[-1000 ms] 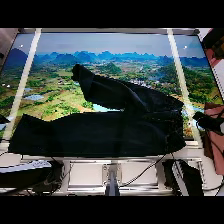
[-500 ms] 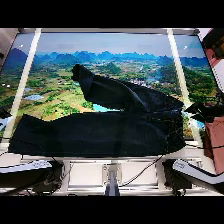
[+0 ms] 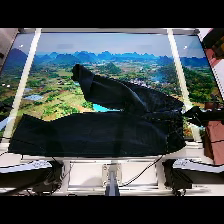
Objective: Fold the clothes and pants, and hang the long-sleeved shirts on hangers.
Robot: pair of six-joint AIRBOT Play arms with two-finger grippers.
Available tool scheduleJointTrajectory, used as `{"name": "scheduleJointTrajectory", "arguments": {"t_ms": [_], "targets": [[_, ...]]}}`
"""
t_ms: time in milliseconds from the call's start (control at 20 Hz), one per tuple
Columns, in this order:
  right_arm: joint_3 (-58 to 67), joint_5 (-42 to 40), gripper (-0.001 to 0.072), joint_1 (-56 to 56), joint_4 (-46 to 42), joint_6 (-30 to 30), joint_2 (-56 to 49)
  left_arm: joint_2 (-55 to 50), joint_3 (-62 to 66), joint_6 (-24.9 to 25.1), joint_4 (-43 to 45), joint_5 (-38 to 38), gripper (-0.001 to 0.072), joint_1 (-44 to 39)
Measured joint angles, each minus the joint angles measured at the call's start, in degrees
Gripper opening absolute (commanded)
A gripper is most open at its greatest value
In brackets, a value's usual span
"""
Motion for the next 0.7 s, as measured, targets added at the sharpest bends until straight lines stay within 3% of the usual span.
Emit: {"name": "scheduleJointTrajectory", "arguments": {"t_ms": [400,700], "targets": [[-0.2,1.0,0.0488,-0.1,11.7,-8.1,-8.9,0.0,0.0,0.0,-7.6,-1.0,0.0572,-1.8],[3.3,6.4,0.0489,-1.4,14.1,-11.0,-10.0,0.0,0.0,0.0,-8.3,-1.4,0.0572,-3.1]]}}
